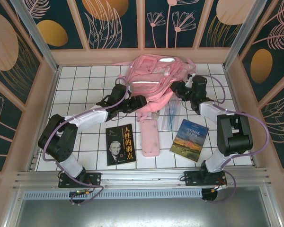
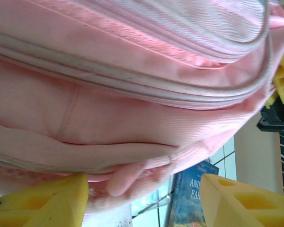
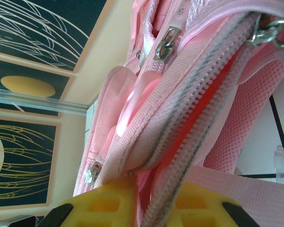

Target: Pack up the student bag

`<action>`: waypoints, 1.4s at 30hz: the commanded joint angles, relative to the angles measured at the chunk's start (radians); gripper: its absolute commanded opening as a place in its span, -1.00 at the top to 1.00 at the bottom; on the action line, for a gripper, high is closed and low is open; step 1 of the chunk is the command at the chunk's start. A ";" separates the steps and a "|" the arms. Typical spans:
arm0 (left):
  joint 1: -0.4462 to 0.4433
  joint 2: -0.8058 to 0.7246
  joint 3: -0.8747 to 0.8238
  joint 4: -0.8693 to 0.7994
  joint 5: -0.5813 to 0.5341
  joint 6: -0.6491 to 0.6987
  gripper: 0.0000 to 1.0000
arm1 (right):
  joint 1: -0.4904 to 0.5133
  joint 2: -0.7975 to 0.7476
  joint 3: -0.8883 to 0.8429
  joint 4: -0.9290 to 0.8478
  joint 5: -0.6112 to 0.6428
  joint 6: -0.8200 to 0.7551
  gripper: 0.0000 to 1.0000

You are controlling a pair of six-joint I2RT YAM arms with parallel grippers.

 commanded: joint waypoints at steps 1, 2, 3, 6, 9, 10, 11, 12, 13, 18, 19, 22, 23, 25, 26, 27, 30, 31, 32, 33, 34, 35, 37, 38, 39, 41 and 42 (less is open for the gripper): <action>-0.008 -0.022 0.031 -0.001 0.022 0.019 -0.25 | 0.016 -0.050 -0.008 0.067 -0.012 -0.011 0.65; -0.008 -0.018 0.032 0.006 0.027 0.014 -0.24 | 0.019 -0.050 -0.007 0.067 -0.011 -0.012 0.65; -0.010 -0.015 0.034 0.013 0.030 0.013 -0.24 | 0.020 -0.050 -0.007 0.067 -0.011 -0.012 0.65; -0.015 -0.001 0.041 0.031 0.034 0.011 -0.24 | 0.025 -0.050 -0.008 0.065 -0.009 -0.011 0.65; -0.017 0.016 0.047 0.032 0.028 0.013 -0.23 | 0.025 -0.049 -0.009 0.067 -0.008 -0.012 0.65; -0.018 0.022 0.047 0.031 0.026 0.016 -0.23 | 0.027 -0.049 -0.011 0.069 -0.007 -0.009 0.65; -0.019 0.025 0.043 0.029 0.020 0.021 -0.22 | 0.026 -0.048 -0.012 0.070 -0.008 -0.009 0.65; -0.019 0.031 0.039 0.023 0.007 0.029 -0.21 | 0.026 -0.049 -0.013 0.071 -0.008 -0.009 0.65; -0.020 0.036 0.037 0.015 -0.006 0.039 -0.20 | 0.026 -0.048 -0.014 0.072 -0.008 -0.009 0.65; -0.025 0.094 0.056 -0.074 -0.101 0.111 -0.09 | 0.026 -0.053 -0.018 0.082 -0.009 -0.003 0.65; -0.025 0.105 0.060 -0.087 -0.108 0.122 -0.02 | 0.026 -0.054 -0.017 0.084 -0.009 -0.001 0.65; -0.025 0.133 0.074 -0.103 -0.121 0.143 0.15 | 0.027 -0.060 -0.019 0.089 -0.008 0.002 0.66; -0.026 0.141 0.082 -0.104 -0.119 0.148 0.23 | 0.027 -0.063 -0.019 0.088 -0.008 0.003 0.65; -0.025 0.154 0.101 -0.105 -0.115 0.152 0.34 | 0.027 -0.065 -0.020 0.087 -0.006 0.000 0.65; -0.025 0.157 0.109 -0.103 -0.115 0.154 0.41 | 0.026 -0.067 -0.022 0.085 -0.007 -0.001 0.65; -0.025 0.160 0.115 -0.100 -0.114 0.156 0.50 | 0.026 -0.066 -0.024 0.086 -0.005 -0.001 0.66; -0.025 0.155 0.124 -0.087 -0.115 0.166 1.00 | 0.026 -0.068 -0.028 0.079 0.001 -0.008 0.66; -0.025 0.150 0.124 -0.089 -0.116 0.171 1.00 | 0.025 -0.067 -0.029 0.077 0.003 -0.010 0.66; -0.025 0.141 0.120 -0.091 -0.117 0.174 1.00 | 0.022 -0.067 -0.033 0.075 0.003 -0.009 0.67; -0.026 0.131 0.114 -0.096 -0.120 0.176 1.00 | 0.017 -0.065 -0.035 0.076 0.002 -0.009 0.68; -0.026 0.120 0.107 -0.100 -0.124 0.182 1.00 | 0.013 -0.066 -0.037 0.078 0.003 -0.010 0.70; -0.026 0.107 0.098 -0.109 -0.129 0.190 1.00 | 0.011 -0.067 -0.039 0.078 0.003 -0.010 0.72; -0.020 0.087 0.088 -0.158 -0.162 0.220 1.00 | -0.001 -0.068 -0.040 0.076 0.002 -0.013 0.79; -0.014 0.077 0.081 -0.191 -0.191 0.239 1.00 | -0.009 -0.070 -0.041 0.073 0.002 -0.014 0.84; -0.004 0.064 0.068 -0.219 -0.211 0.254 1.00 | -0.018 -0.074 -0.042 0.071 -0.001 -0.017 0.89; 0.032 0.026 0.031 -0.248 -0.220 0.276 1.00 | -0.038 -0.084 -0.045 0.064 -0.003 -0.025 1.00; 0.057 -0.001 0.008 -0.258 -0.218 0.286 1.00 | -0.049 -0.090 -0.046 0.059 -0.002 -0.030 1.00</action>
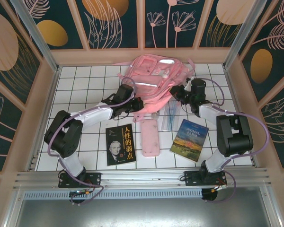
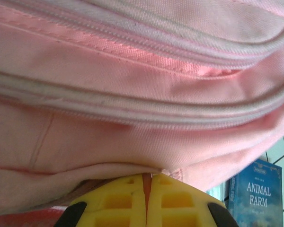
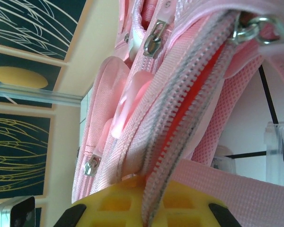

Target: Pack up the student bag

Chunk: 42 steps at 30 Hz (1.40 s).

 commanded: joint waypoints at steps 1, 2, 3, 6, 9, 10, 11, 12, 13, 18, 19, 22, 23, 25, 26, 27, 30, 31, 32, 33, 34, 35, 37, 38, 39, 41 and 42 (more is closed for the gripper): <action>0.092 -0.084 -0.078 -0.145 -0.087 0.075 1.00 | -0.053 -0.087 0.002 0.058 0.016 -0.032 1.00; 0.117 -0.106 -0.096 -0.157 -0.080 0.088 1.00 | -0.062 -0.091 0.002 0.051 0.021 -0.041 1.00; 0.138 -0.125 -0.108 -0.170 -0.080 0.105 1.00 | -0.068 -0.096 0.002 0.041 0.030 -0.050 1.00; 0.171 -0.164 -0.121 -0.208 -0.138 0.169 1.00 | -0.090 -0.102 0.002 0.040 0.034 -0.056 1.00; 0.183 -0.163 -0.121 -0.207 -0.145 0.191 1.00 | -0.094 -0.094 0.011 0.047 0.025 -0.052 1.00; 0.181 -0.158 -0.121 -0.196 -0.123 0.190 1.00 | -0.094 -0.091 0.013 0.050 0.019 -0.048 1.00; 0.182 -0.149 -0.121 -0.183 -0.092 0.181 1.00 | -0.094 -0.085 0.017 0.056 0.011 -0.043 1.00; 0.182 -0.141 -0.121 -0.167 -0.062 0.172 1.00 | -0.093 -0.083 0.020 0.060 0.004 -0.036 1.00; 0.182 -0.135 -0.121 -0.155 -0.045 0.162 1.00 | -0.092 -0.080 0.022 0.063 -0.003 -0.030 1.00; 0.175 -0.131 -0.121 -0.062 0.093 0.070 1.00 | -0.090 -0.106 0.039 -0.020 -0.042 -0.035 -0.04; 0.167 -0.135 -0.121 -0.037 0.117 0.044 1.00 | -0.089 -0.124 0.038 -0.061 -0.037 -0.050 -0.30; 0.106 -0.146 -0.104 0.015 0.152 -0.018 1.00 | -0.082 -0.200 0.053 -0.260 0.018 -0.133 -0.90; 0.081 -0.146 -0.088 0.026 0.157 -0.034 1.00 | -0.082 -0.226 0.051 -0.311 0.022 -0.148 -0.92; 0.046 -0.140 -0.069 0.063 0.177 -0.072 1.00 | -0.073 -0.276 0.032 -0.350 -0.004 -0.147 -0.93; 0.035 -0.132 -0.062 0.085 0.193 -0.092 1.00 | -0.062 -0.294 0.016 -0.350 -0.019 -0.131 -0.92; 0.023 -0.123 -0.052 0.099 0.204 -0.104 1.00 | -0.042 -0.308 0.001 -0.346 -0.025 -0.111 -0.92; -0.006 -0.100 -0.015 0.096 0.211 -0.105 1.00 | 0.040 -0.308 -0.034 -0.300 -0.035 -0.041 -0.90; -0.013 -0.097 -0.006 0.093 0.213 -0.106 1.00 | 0.068 -0.304 -0.046 -0.271 -0.033 -0.016 -0.90; -0.019 -0.096 0.002 0.093 0.214 -0.109 1.00 | 0.099 -0.294 -0.055 -0.240 -0.026 0.013 -0.89; -0.027 -0.098 0.008 0.095 0.214 -0.112 1.00 | 0.127 -0.278 -0.064 -0.208 -0.025 0.044 -0.89; -0.032 -0.103 0.013 0.096 0.212 -0.111 1.00 | 0.144 -0.261 -0.067 -0.187 -0.029 0.067 -0.89; -0.038 -0.106 0.020 0.092 0.207 -0.112 1.00 | 0.155 -0.240 -0.068 -0.169 -0.042 0.093 -0.89; -0.047 -0.113 0.030 0.089 0.202 -0.106 1.00 | 0.166 -0.206 -0.074 -0.136 -0.068 0.137 -0.87; -0.050 -0.114 0.034 0.091 0.202 -0.105 1.00 | 0.169 -0.193 -0.082 -0.119 -0.080 0.161 -0.86; -0.054 -0.113 0.038 0.090 0.202 -0.102 1.00 | 0.171 -0.182 -0.090 -0.105 -0.083 0.178 -0.86; -0.061 -0.113 0.044 0.088 0.205 -0.099 1.00 | 0.177 -0.152 -0.104 -0.083 -0.061 0.202 -0.82; -0.066 -0.114 0.044 0.088 0.205 -0.099 1.00 | 0.177 -0.137 -0.105 -0.071 -0.062 0.209 -0.78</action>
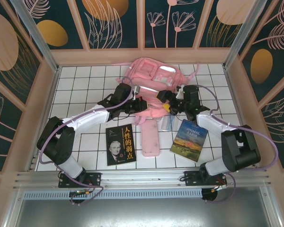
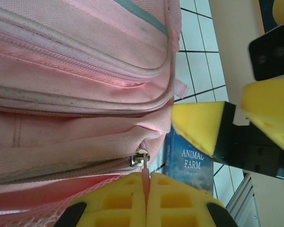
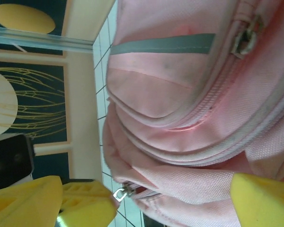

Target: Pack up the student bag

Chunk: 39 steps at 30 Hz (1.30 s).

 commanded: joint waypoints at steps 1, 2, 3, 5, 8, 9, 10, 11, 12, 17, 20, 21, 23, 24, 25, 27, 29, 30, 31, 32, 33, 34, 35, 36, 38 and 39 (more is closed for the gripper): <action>-0.024 -0.022 0.051 0.072 0.038 -0.003 1.00 | 0.010 0.062 -0.020 0.111 -0.004 0.082 -0.64; -0.027 -0.026 0.047 0.072 0.039 -0.001 1.00 | 0.009 0.081 -0.024 0.136 0.005 0.091 -0.48; -0.027 -0.031 0.042 0.069 0.036 0.001 1.00 | 0.006 0.096 -0.026 0.164 0.012 0.102 -0.29; -0.028 -0.043 0.027 0.054 0.021 0.005 1.00 | 0.001 0.125 -0.020 0.216 0.002 0.125 -0.02; -0.027 -0.059 0.007 0.030 -0.021 0.007 1.00 | 0.006 0.131 0.007 0.182 -0.029 0.115 -0.21; -0.027 -0.058 0.003 0.026 -0.039 0.007 1.00 | 0.009 0.120 0.007 0.153 -0.030 0.104 -0.38; -0.027 -0.059 -0.003 0.025 -0.054 0.007 1.00 | 0.009 0.101 0.002 0.114 -0.019 0.091 -0.52; -0.028 -0.054 -0.006 0.032 -0.067 0.005 1.00 | 0.009 0.077 -0.014 0.084 -0.013 0.084 -0.57; -0.027 -0.048 -0.008 0.042 -0.071 0.003 1.00 | 0.007 0.053 -0.031 0.070 -0.013 0.082 -0.58; -0.028 -0.006 0.025 0.078 -0.074 0.000 1.00 | 0.009 -0.064 -0.129 0.071 -0.016 0.134 -0.62; -0.027 0.002 0.046 0.092 -0.061 0.002 1.00 | 0.013 -0.079 -0.147 0.089 -0.014 0.152 -0.63; -0.027 0.000 0.049 0.094 -0.054 0.002 1.00 | 0.013 -0.072 -0.146 0.096 -0.005 0.151 -0.63; -0.032 -0.007 0.049 0.096 -0.035 0.004 1.00 | 0.012 -0.042 -0.138 0.141 0.004 0.158 -0.63; -0.035 -0.013 0.047 0.095 -0.029 0.007 1.00 | 0.012 -0.019 -0.128 0.170 0.010 0.161 -0.62; -0.039 -0.021 0.041 0.091 -0.027 0.008 1.00 | 0.011 0.007 -0.114 0.189 0.017 0.165 -0.61; -0.049 -0.039 0.025 0.088 -0.021 0.011 1.00 | 0.012 0.072 -0.076 0.242 0.017 0.173 -0.56; -0.057 -0.060 0.000 0.088 -0.022 0.007 1.00 | 0.010 0.137 -0.047 0.313 0.009 0.199 -0.27; -0.056 -0.070 -0.013 0.086 -0.029 0.005 1.00 | 0.010 0.155 -0.034 0.329 0.007 0.204 -0.03; -0.056 -0.077 -0.027 0.079 -0.044 0.009 1.00 | 0.008 0.171 -0.021 0.338 0.007 0.205 0.30; -0.057 -0.082 -0.033 0.057 -0.069 0.018 1.00 | 0.005 0.177 -0.016 0.336 0.009 0.201 0.61; -0.056 -0.083 -0.036 0.032 -0.097 0.027 1.00 | 0.002 0.176 -0.011 0.330 0.010 0.195 0.85; -0.057 -0.086 -0.038 -0.002 -0.142 0.042 1.00 | -0.007 0.168 -0.014 0.324 0.014 0.190 1.00; -0.054 -0.088 -0.041 -0.026 -0.197 0.057 1.00 | -0.016 0.152 -0.024 0.318 0.021 0.186 1.00; -0.047 -0.088 -0.049 -0.051 -0.241 0.071 1.00 | -0.026 0.137 -0.034 0.311 0.028 0.181 1.00; -0.016 -0.094 -0.082 -0.089 -0.310 0.098 1.00 | -0.054 0.095 -0.056 0.290 0.044 0.169 1.00; 0.009 -0.097 -0.103 -0.097 -0.322 0.104 1.00 | -0.068 0.077 -0.064 0.277 0.052 0.162 1.00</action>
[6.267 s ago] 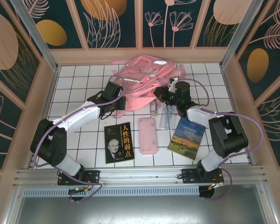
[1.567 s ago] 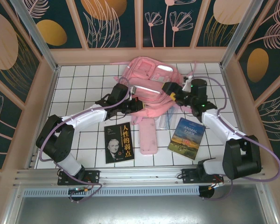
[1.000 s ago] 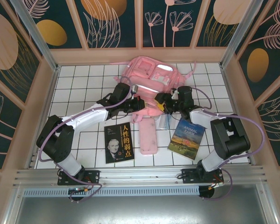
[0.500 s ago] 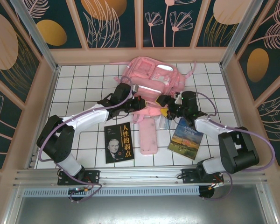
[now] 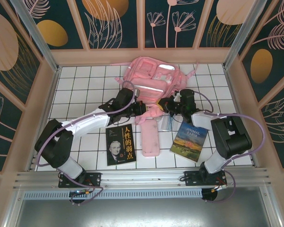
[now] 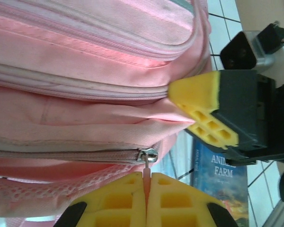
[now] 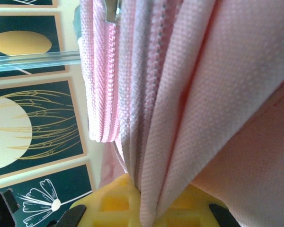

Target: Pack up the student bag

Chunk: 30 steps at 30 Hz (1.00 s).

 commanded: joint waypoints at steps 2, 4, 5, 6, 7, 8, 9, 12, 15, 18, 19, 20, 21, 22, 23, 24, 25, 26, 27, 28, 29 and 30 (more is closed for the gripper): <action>0.099 -0.068 -0.106 -0.078 -0.131 0.075 1.00 | -0.092 -0.109 -0.018 0.007 0.082 -0.049 1.00; 0.117 -0.082 -0.134 -0.104 -0.168 0.119 1.00 | -0.120 -0.125 -0.018 -0.005 0.077 -0.058 1.00; 0.120 -0.087 -0.137 -0.124 -0.192 0.149 1.00 | -0.132 -0.128 -0.011 -0.011 0.071 -0.063 1.00; 0.122 -0.092 -0.140 -0.137 -0.203 0.176 1.00 | -0.140 -0.131 -0.005 -0.018 0.070 -0.069 1.00; 0.121 -0.093 -0.140 -0.149 -0.209 0.197 1.00 | -0.143 -0.132 0.006 -0.027 0.073 -0.078 1.00; 0.122 -0.093 -0.137 -0.162 -0.211 0.218 1.00 | -0.144 -0.130 0.023 -0.039 0.075 -0.088 1.00; 0.122 -0.092 -0.130 -0.176 -0.220 0.227 1.00 | -0.143 -0.125 0.035 -0.046 0.072 -0.093 1.00; 0.136 -0.090 -0.118 -0.197 -0.278 0.251 1.00 | -0.143 -0.114 0.060 -0.054 0.066 -0.104 1.00; 0.175 -0.103 -0.118 -0.169 -0.294 0.239 1.00 | -0.145 -0.100 0.085 -0.077 0.067 -0.143 1.00; 0.176 -0.119 -0.091 -0.129 -0.210 0.222 1.00 | -0.151 -0.038 0.163 -0.127 0.079 -0.248 1.00; 0.175 -0.131 -0.089 -0.103 -0.161 0.206 1.00 | -0.154 -0.002 0.204 -0.140 0.065 -0.284 1.00; 0.171 -0.150 -0.096 -0.071 -0.121 0.184 1.00 | -0.156 0.042 0.254 -0.165 0.053 -0.316 1.00; 0.165 -0.170 -0.104 -0.047 -0.099 0.165 1.00 | -0.156 0.078 0.304 -0.195 0.041 -0.345 1.00; 0.147 -0.195 -0.112 -0.028 -0.090 0.147 1.00 | -0.156 0.121 0.363 -0.228 0.033 -0.373 1.00; 0.121 -0.220 -0.116 -0.015 -0.094 0.134 1.00 | -0.156 0.161 0.417 -0.261 0.030 -0.391 1.00; 0.095 -0.238 -0.119 -0.007 -0.101 0.125 1.00 | -0.157 0.189 0.452 -0.280 0.030 -0.402 1.00; 0.061 -0.256 -0.123 0.005 -0.104 0.115 1.00 | -0.157 0.214 0.489 -0.296 0.037 -0.410 1.00; 0.036 -0.269 -0.127 0.019 -0.098 0.097 1.00 | -0.157 0.230 0.515 -0.307 0.042 -0.413 1.00; 0.011 -0.277 -0.137 0.048 -0.082 0.071 1.00 | -0.157 0.252 0.542 -0.313 0.046 -0.414 1.00; -0.006 -0.275 -0.149 0.090 -0.055 0.040 1.00 | -0.156 0.269 0.566 -0.320 0.050 -0.414 0.97; -0.017 -0.267 -0.157 0.123 -0.032 0.014 1.00 | -0.157 0.281 0.586 -0.335 0.055 -0.413 0.80; -0.023 -0.244 -0.152 0.147 -0.010 -0.004 1.00 | -0.158 0.293 0.607 -0.356 0.060 -0.413 0.46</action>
